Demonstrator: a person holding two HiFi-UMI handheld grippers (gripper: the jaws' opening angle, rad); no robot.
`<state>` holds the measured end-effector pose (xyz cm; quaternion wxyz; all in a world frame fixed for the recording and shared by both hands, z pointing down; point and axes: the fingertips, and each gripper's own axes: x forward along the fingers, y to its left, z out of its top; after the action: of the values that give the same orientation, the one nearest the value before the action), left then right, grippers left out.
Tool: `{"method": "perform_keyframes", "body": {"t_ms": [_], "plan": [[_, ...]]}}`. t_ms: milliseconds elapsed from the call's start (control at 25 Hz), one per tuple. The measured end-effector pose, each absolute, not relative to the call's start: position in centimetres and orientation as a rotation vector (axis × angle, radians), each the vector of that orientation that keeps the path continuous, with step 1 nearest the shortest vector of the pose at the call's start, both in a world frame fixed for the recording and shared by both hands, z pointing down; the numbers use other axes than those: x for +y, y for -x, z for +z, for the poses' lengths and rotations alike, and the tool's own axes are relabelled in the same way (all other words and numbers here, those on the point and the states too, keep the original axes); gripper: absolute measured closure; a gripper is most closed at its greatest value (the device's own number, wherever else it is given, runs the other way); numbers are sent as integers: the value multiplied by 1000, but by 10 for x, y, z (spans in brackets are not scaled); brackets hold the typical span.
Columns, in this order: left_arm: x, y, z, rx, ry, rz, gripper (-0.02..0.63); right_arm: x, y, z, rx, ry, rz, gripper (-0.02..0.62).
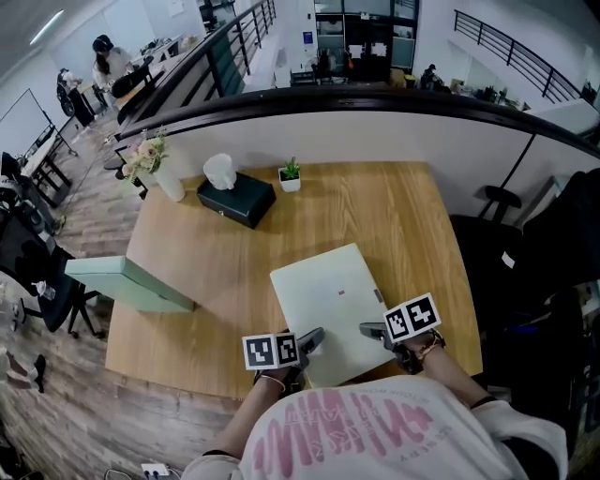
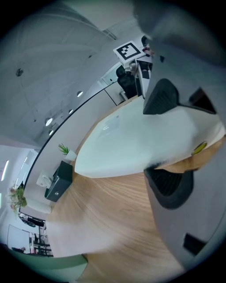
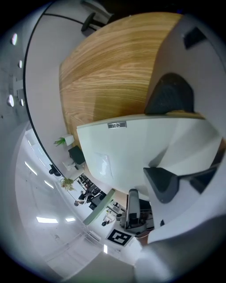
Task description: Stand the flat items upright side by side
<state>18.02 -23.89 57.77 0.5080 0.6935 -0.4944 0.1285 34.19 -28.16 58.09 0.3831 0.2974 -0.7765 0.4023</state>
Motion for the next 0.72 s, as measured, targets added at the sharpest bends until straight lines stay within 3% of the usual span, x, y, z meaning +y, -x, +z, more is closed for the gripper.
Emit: {"method": "perform_keyframes", "body": {"t_ms": [720], "plan": [[-152,-62,508,-1595,-1804,205,216,-229,-206,512,-2479,-588,479,209]]}}
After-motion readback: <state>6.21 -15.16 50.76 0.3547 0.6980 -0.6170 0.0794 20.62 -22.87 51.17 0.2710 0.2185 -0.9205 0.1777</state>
